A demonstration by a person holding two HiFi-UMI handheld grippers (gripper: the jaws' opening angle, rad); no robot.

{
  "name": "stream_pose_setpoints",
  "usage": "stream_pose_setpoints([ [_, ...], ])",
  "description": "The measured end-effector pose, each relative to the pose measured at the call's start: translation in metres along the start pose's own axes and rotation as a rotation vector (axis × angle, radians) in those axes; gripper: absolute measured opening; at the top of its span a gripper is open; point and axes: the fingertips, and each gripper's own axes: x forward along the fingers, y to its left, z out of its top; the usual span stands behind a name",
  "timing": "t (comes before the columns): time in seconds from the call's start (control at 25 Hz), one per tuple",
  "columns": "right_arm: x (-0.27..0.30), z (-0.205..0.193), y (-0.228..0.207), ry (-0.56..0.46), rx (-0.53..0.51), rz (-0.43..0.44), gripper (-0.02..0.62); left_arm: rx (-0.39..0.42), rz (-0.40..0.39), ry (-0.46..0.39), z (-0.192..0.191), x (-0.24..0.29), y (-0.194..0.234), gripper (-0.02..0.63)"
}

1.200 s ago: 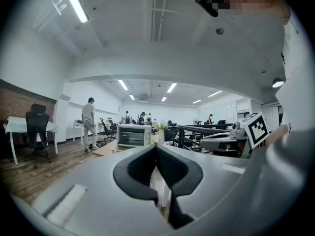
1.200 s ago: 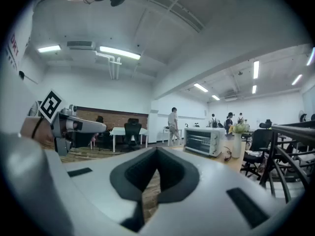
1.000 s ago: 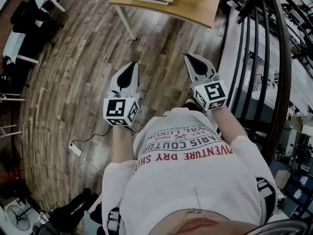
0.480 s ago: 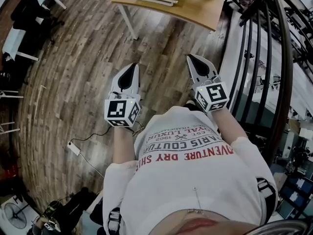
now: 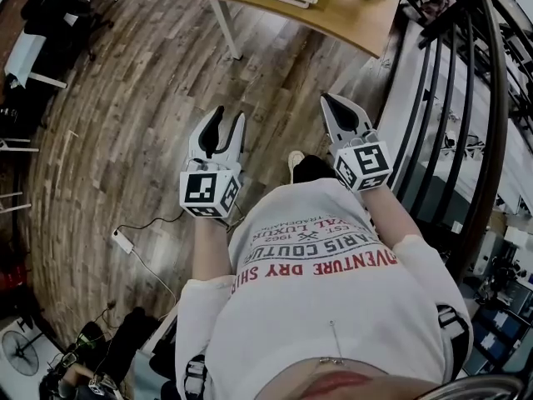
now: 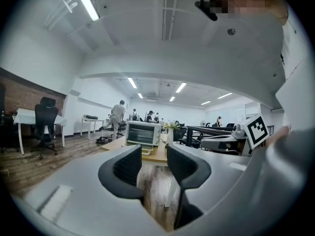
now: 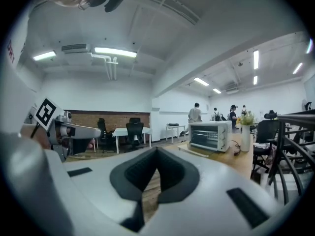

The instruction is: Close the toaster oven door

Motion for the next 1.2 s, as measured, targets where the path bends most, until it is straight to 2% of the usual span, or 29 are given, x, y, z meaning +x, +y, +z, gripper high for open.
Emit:
stream_pose_setpoints([
  [0.28, 0.057, -0.015, -0.025, 0.019, 0.009, 0.031, -0.014, 0.049, 0.022, 0.02, -0.003, 0.046, 0.032, 0.158],
  [0.6, 0.166, -0.004, -0.088, 0.027, 0.022, 0.042, -0.014, 0.044, 0.052, 0.024, 0.015, 0.149, 0.097, 0.158],
  [0.92, 0.274, 0.019, -0.174, 0.023, 0.033, 0.013, -0.014, 0.031, 0.026, 0.025, 0.041, 0.278, 0.157, 0.158],
  [1.2, 0.328, 0.025, -0.222, 0.028, 0.04, -0.046, -0.014, 0.067, -0.043, 0.044, 0.05, 0.352, 0.184, 0.158],
])
